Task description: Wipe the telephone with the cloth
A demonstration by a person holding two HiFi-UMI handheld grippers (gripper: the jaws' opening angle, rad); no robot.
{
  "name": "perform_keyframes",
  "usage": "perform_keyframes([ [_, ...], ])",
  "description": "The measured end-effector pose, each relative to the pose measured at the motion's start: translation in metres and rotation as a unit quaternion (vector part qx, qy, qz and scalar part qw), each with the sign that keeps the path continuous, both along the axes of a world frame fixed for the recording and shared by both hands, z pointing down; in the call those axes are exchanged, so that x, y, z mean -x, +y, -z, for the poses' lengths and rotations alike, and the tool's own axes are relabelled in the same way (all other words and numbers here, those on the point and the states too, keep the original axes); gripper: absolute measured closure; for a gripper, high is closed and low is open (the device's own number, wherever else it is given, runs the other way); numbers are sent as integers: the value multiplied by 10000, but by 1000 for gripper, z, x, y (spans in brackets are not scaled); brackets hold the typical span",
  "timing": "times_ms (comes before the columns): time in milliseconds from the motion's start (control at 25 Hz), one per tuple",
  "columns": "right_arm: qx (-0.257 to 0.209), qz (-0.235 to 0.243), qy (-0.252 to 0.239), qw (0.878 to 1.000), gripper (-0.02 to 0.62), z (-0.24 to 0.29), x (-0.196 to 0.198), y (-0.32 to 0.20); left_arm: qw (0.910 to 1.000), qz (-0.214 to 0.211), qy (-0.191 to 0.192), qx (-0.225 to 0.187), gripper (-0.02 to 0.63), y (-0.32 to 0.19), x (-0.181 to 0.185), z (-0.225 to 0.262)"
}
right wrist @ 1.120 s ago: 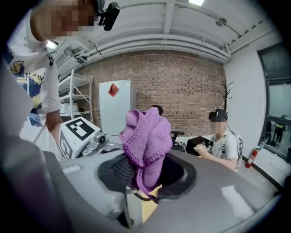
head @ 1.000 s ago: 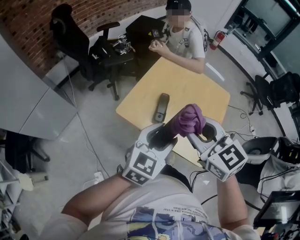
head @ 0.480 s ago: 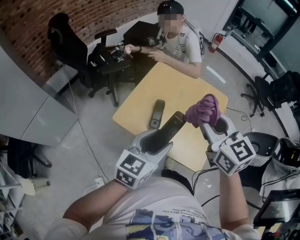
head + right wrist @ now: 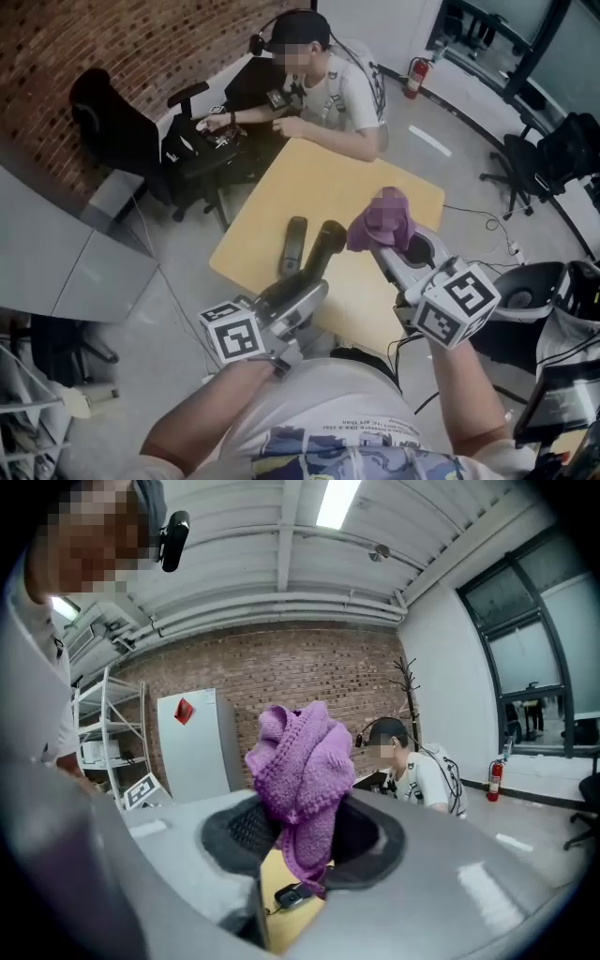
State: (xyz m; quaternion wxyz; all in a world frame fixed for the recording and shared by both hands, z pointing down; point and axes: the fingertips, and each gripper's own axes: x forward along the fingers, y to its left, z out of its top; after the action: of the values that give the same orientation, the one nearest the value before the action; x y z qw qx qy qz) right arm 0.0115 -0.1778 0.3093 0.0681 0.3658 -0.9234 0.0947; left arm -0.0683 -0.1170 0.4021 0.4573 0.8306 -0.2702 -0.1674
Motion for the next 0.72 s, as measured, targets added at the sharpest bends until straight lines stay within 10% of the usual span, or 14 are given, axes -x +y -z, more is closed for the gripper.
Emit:
perform_keyframes([
  [320,460,386,-864,9944,474,1,3,-6,9808,128,1827,676,353,-22,-20,20],
  [720,997,961,-1538,9783,474,-13,16,4,9691,335,2305,813,353,-46,-28,25],
])
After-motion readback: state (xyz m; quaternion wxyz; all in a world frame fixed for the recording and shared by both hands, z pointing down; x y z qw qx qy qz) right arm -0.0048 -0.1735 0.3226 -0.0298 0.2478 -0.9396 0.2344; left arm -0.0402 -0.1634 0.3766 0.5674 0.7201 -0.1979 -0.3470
